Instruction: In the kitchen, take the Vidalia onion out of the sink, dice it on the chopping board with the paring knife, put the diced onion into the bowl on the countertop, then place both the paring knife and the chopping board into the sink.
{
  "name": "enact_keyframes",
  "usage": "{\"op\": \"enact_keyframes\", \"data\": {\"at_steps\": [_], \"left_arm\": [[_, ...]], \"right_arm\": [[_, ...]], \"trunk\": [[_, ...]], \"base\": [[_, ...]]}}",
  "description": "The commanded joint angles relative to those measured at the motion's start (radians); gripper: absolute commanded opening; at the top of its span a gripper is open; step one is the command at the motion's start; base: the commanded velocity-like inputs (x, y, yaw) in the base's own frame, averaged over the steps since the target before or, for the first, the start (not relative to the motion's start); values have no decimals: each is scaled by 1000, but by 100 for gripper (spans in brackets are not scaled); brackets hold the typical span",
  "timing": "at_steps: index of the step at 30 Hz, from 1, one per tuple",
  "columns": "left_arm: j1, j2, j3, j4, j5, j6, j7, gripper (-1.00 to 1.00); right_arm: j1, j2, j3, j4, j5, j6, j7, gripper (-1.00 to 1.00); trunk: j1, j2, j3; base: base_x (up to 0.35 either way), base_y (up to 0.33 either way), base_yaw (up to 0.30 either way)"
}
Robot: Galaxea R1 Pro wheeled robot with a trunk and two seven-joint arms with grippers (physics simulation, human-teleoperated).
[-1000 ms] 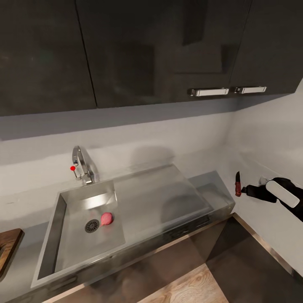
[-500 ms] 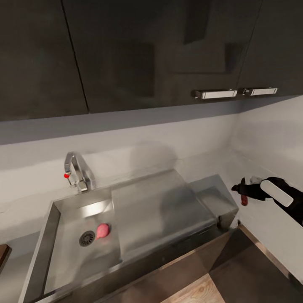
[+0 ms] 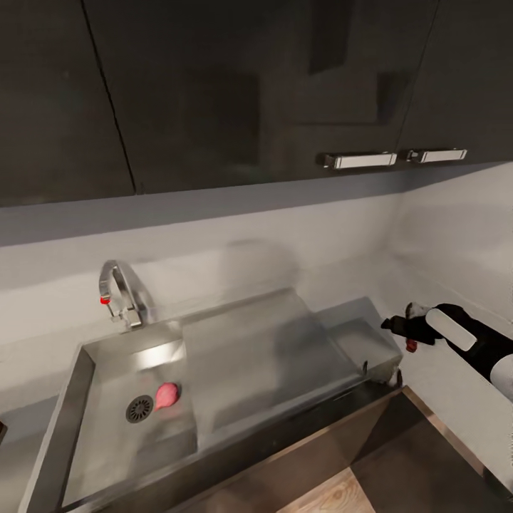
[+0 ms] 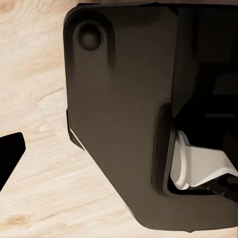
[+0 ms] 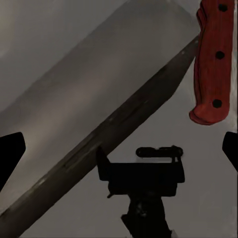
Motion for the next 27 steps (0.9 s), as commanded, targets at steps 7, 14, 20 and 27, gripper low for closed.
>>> {"op": "enact_keyframes", "data": {"at_steps": [7,14,20,27], "left_arm": [[-1,1,0,0,1,-3,1,100],[0,1,0,0,1,-3,1,100],[0,1,0,0,1,-3,1,100],[0,1,1,0,1,-3,1,100]], "right_arm": [[-2,-1,6,2,-15,-4,-7,100],[-3,-1,4,2,-17,-7,-4,100],[-3,-1,4,2,-17,-7,-5,100],[-3,-1,3,2,-17,-7,-6,100]], "trunk": [[1,-2,-2],[1,-2,-2],[1,-2,-2],[1,-2,-2]], "base": [[138,-217,0],[58,-61,0],[3,-3,0],[51,-169,0]]}}
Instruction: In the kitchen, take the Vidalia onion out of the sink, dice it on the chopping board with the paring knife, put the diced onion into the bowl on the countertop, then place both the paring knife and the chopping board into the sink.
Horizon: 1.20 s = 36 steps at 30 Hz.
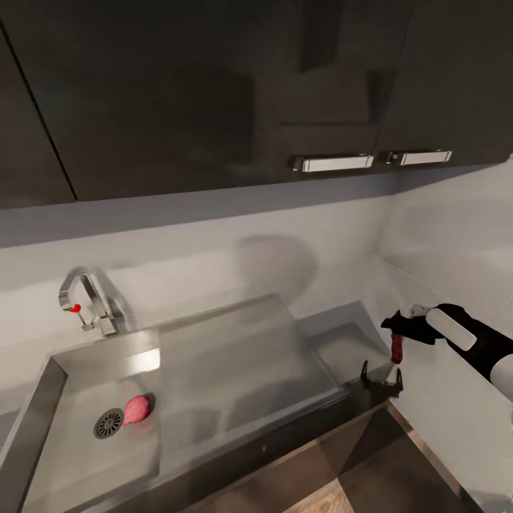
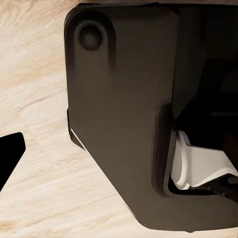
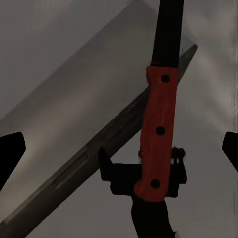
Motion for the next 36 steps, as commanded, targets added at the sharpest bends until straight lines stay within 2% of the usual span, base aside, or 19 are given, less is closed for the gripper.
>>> {"op": "enact_keyframes", "data": {"at_steps": [1,6,8,10,11,12,13,14,16,21,36], "left_arm": [[0,0,1,0,1,-3,1,100],[0,0,1,0,0,-3,1,100],[0,0,1,0,0,-3,1,100],[-1,0,0,0,0,-3,1,100],[-1,0,0,0,1,-3,1,100],[0,0,1,0,1,-3,1,100],[-1,0,1,0,0,-3,1,100],[-1,0,1,0,1,-3,1,100],[-1,0,1,0,1,-3,1,100],[-1,0,0,0,0,-3,1,100],[0,-8,-1,0,1,-3,1,100]], "right_arm": [[-2,-1,6,-2,-10,-1,-9,100],[-2,-1,6,1,-6,11,-14,100],[-2,-1,6,2,-6,39,-17,100],[-1,-1,3,3,-6,97,-22,100],[-2,-1,-13,2,-8,170,-26,100],[-2,-1,-27,1,-8,209,-28,100],[-2,-1,-71,-1,-9,290,-30,100],[-1,-1,-96,-1,-10,322,-32,100],[-1,-1,-123,-2,-10,349,-33,100],[-2,-1,-147,-2,-10,372,-35,100],[-2,-3,-160,-5,-10,375,-37,100]], "trunk": [[1,-2,-2],[1,-2,-2],[1,-2,-2],[1,-2,-2],[1,-2,-2],[1,-2,-2],[1,-2,-2],[1,-2,-2],[1,-2,-2],[1,-2,-2],[1,-2,-2]], "base": [[33,-115,0],[11,-37,0],[2,-7,0],[1,-4,0],[1,-2,0],[0,-1,0],[0,0,0],[0,0,0],[0,0,0],[0,0,0],[0,0,0]]}}
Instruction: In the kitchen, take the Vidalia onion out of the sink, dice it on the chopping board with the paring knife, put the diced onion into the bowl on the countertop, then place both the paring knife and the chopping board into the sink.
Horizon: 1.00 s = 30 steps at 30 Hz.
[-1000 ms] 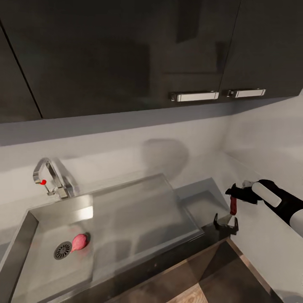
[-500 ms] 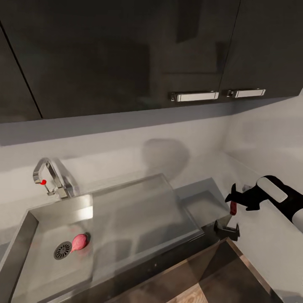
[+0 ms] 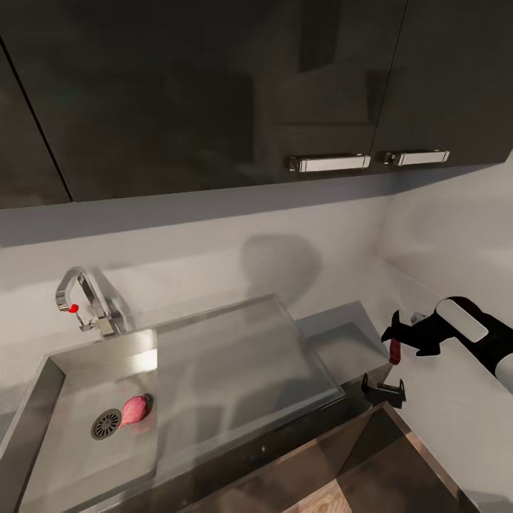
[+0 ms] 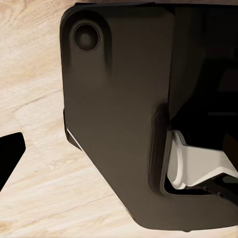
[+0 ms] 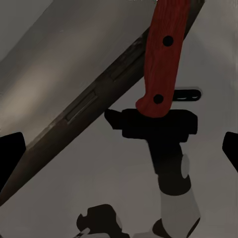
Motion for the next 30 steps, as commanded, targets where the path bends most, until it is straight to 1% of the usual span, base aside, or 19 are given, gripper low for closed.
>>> {"op": "enact_keyframes", "data": {"at_steps": [1,2,3,7,22,24,26,27,30], "left_arm": [[0,-1,0,0,1,-2,1,100],[0,-2,0,0,1,-2,1,100],[0,-4,0,0,1,-2,1,100],[0,-4,0,0,1,-2,1,100],[-1,-5,0,1,1,-2,1,100],[0,-5,0,1,1,-2,1,100],[0,-5,0,1,0,-2,1,100],[0,-5,0,1,1,-2,1,100],[0,-5,0,1,1,-2,1,100]], "right_arm": [[-2,-1,6,-1,-11,-1,-12,100],[-2,-1,6,-1,-11,-1,-15,100],[-2,-1,5,-1,-11,-1,-33,100],[-2,0,4,-1,-11,-1,-49,100],[-1,0,0,-7,-13,-3,-45,100],[-1,4,0,-8,-14,-3,-44,100],[-1,22,-1,-8,-14,-3,-44,100],[-1,36,0,-8,-13,-3,-46,100],[-1,44,0,-8,-13,-2,-46,100]], "trunk": [[1,-2,-2],[1,-2,-2],[1,-2,-2],[1,-2,-2],[1,-2,-3],[1,-2,-4],[1,-2,-6],[1,-2,-7],[1,-2,-8]], "base": [[39,-47,0],[58,-91,0],[95,-204,0],[37,-91,0],[2,-4,0],[0,0,0],[0,0,0],[0,0,0],[0,0,0]]}}
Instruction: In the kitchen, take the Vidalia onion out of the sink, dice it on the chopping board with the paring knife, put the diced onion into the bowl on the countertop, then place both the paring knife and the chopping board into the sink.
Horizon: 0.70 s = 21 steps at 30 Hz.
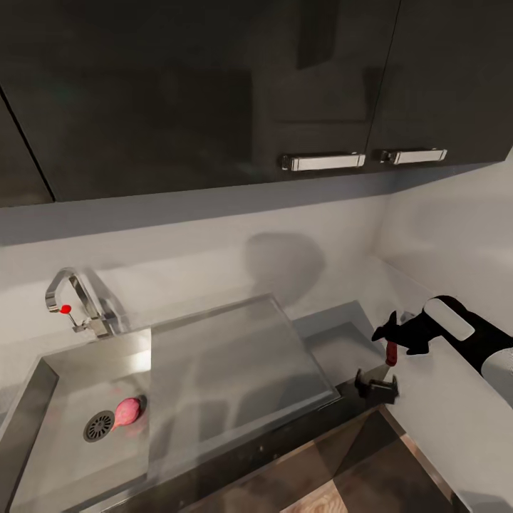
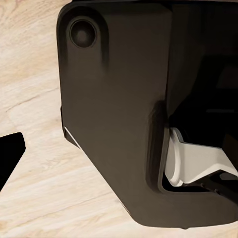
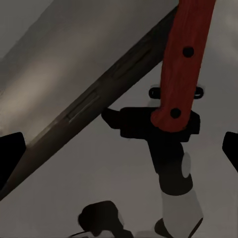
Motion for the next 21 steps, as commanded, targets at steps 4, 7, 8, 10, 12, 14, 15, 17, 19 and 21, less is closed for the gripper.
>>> {"op": "enact_keyframes", "data": {"at_steps": [4,7,8,10,12,14,15,17,19,21], "left_arm": [[-1,0,0,0,1,-3,1,100],[0,0,0,0,1,-2,1,100],[0,0,0,0,1,-2,1,100],[0,0,0,0,1,-2,1,100],[0,0,0,0,1,-2,1,100],[0,0,0,0,1,-3,1,100],[0,0,0,0,0,-3,1,100],[-1,0,0,0,1,-2,1,100],[-1,0,1,0,1,-2,1,100],[-1,0,1,0,1,-2,1,100]], "right_arm": [[-2,3,7,-2,-10,0,-11,100],[-2,4,7,-2,-9,0,-12,100],[-2,5,7,-2,-9,0,-13,100],[-2,5,7,-2,-9,0,-13,100],[-2,5,7,-2,-9,0,-13,100],[-2,5,7,-2,-9,0,-13,100],[-2,5,7,-2,-9,0,-13,100],[-2,5,7,-2,-9,0,-13,100],[-2,5,7,-2,-8,0,-13,100],[-2,5,8,-2,-8,0,-13,100]], "trunk": [[1,-2,-3],[1,-2,-3],[1,-2,-3],[1,-2,-3],[1,-2,-3],[1,-2,-3],[1,-2,-3],[1,-2,-3],[1,-2,-3],[1,-2,-3]], "base": [[0,0,0],[0,0,0],[0,0,0],[11,0,0],[70,-11,0],[164,-101,0],[204,-149,0],[173,-121,0],[78,-52,0],[35,-23,0]]}}
